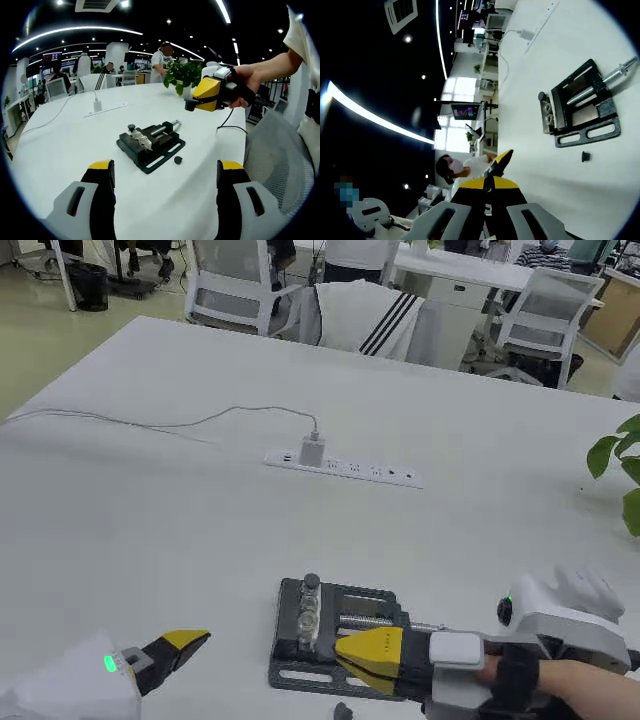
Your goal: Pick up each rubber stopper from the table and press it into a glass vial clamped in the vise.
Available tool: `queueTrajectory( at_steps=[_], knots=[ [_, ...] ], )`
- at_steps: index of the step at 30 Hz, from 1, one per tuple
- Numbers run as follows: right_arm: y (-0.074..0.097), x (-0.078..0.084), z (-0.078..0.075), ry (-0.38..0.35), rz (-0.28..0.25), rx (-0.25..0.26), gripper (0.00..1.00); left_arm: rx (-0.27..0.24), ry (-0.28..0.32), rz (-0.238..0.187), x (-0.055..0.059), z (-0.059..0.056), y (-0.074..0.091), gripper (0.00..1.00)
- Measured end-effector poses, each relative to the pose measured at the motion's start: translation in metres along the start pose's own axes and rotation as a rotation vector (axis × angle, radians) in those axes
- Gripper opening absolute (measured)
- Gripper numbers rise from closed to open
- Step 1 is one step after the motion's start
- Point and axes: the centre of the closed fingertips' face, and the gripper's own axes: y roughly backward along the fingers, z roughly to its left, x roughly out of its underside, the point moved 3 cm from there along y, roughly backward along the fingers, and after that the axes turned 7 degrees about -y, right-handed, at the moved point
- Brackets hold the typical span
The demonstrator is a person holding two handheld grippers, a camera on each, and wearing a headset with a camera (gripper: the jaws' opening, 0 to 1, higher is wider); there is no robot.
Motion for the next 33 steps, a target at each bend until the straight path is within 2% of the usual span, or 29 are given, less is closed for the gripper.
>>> queueTrajectory(
  at_steps=[3, 4, 9, 10, 11, 14, 19, 27, 33],
  knots=[
    [0.001, 0.001, -0.001, -0.016, -0.008, 0.0, 0.0, 0.016, 0.002, -0.019, -0.006, -0.003, -0.001, 0.75],
    [0.002, 0.0, -0.001, -0.023, -0.015, 0.001, 0.0, 0.03, -0.001, -0.037, -0.01, -0.006, -0.001, 0.71],
    [0.002, 0.002, 0.001, -0.039, -0.018, -0.012, 0.0, 0.103, -0.002, -0.081, -0.024, -0.018, -0.002, 0.44],
    [0.002, 0.002, 0.001, -0.042, -0.017, -0.011, 0.0, 0.107, -0.012, -0.09, -0.026, -0.019, -0.003, 0.41],
    [0.002, 0.004, 0.001, -0.048, -0.008, -0.016, 0.0, 0.107, -0.029, -0.103, -0.03, -0.02, -0.004, 0.39],
    [0.002, 0.006, -0.001, -0.055, -0.001, -0.013, 0.0, 0.115, -0.031, -0.114, -0.037, -0.021, -0.006, 0.36],
    [0.002, 0.01, -0.004, -0.067, 0.011, -0.009, 0.0, 0.142, -0.045, -0.141, -0.045, -0.025, -0.008, 0.25],
    [0.003, 0.01, -0.005, -0.076, 0.013, -0.015, 0.0, 0.17, -0.042, -0.148, -0.051, -0.028, -0.011, 0.15],
    [0.004, 0.011, -0.006, -0.08, 0.013, -0.017, 0.0, 0.179, -0.043, -0.172, -0.056, -0.03, -0.01, 0.09]
  ],
)
